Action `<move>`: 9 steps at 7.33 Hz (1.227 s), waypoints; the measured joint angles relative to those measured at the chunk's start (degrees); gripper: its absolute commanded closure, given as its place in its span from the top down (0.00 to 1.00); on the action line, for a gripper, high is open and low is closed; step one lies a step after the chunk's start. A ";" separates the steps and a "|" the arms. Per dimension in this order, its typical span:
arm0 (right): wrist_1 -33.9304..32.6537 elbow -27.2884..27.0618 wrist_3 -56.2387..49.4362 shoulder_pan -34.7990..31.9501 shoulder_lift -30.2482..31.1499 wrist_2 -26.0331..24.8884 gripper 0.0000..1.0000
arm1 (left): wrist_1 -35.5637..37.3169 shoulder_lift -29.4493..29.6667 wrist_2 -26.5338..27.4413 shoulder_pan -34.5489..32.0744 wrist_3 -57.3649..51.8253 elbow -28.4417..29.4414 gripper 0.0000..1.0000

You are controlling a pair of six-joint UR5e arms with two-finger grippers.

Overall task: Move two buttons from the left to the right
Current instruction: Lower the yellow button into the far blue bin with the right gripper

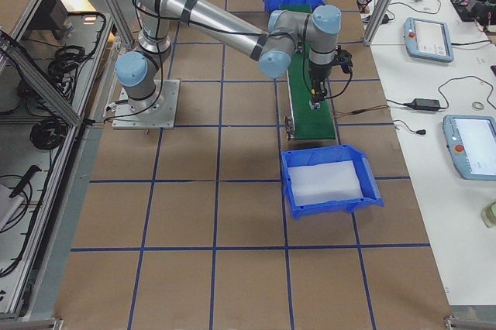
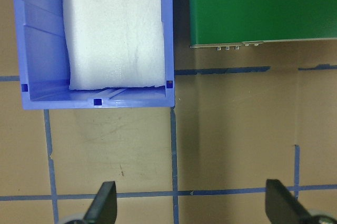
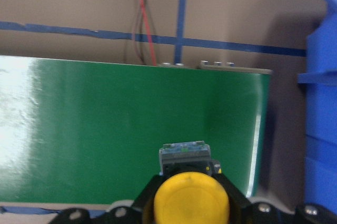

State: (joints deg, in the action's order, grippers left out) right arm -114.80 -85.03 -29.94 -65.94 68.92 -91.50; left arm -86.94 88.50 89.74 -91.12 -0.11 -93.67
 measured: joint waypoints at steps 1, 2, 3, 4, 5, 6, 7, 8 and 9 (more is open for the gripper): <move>0.01 0.44 -6.56 5.78 0.52 0.58 0.23 | 0.01 0.01 0.00 -0.03 0.01 -0.09 1.00; 0.00 1.08 -12.70 11.34 0.70 2.20 0.23 | 0.01 0.00 0.00 -0.07 0.02 -0.19 1.00; -0.06 1.81 -16.71 15.53 0.56 4.70 0.23 | 0.01 0.00 0.02 -0.20 0.02 -0.29 1.00; -0.26 2.72 -18.69 18.03 -0.12 6.56 0.23 | 0.01 0.00 0.08 -0.39 0.00 -0.33 1.00; -0.61 3.99 -19.71 19.23 -1.80 7.55 0.23 | 0.01 0.00 0.13 -0.49 -0.03 -0.38 1.00; -1.24 5.92 -20.44 19.70 -4.96 8.41 0.23 | 0.01 0.01 0.16 -0.52 -0.06 -0.42 1.00; -2.07 7.60 -20.96 19.88 -8.27 9.43 0.24 | 0.01 0.01 0.15 -0.56 -0.06 -0.44 1.00; -2.52 8.00 -21.27 19.93 -10.29 9.90 0.24 | 0.01 0.00 0.14 -0.58 -0.09 -0.48 1.00; -2.72 7.67 -21.40 19.95 -11.36 9.89 0.24 | 0.01 0.00 0.15 -0.58 -0.12 -0.54 1.00</move>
State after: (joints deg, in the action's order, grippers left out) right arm -117.52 -77.36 -51.35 -45.99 57.56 -81.61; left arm -86.92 88.51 89.89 -91.69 -0.23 -94.21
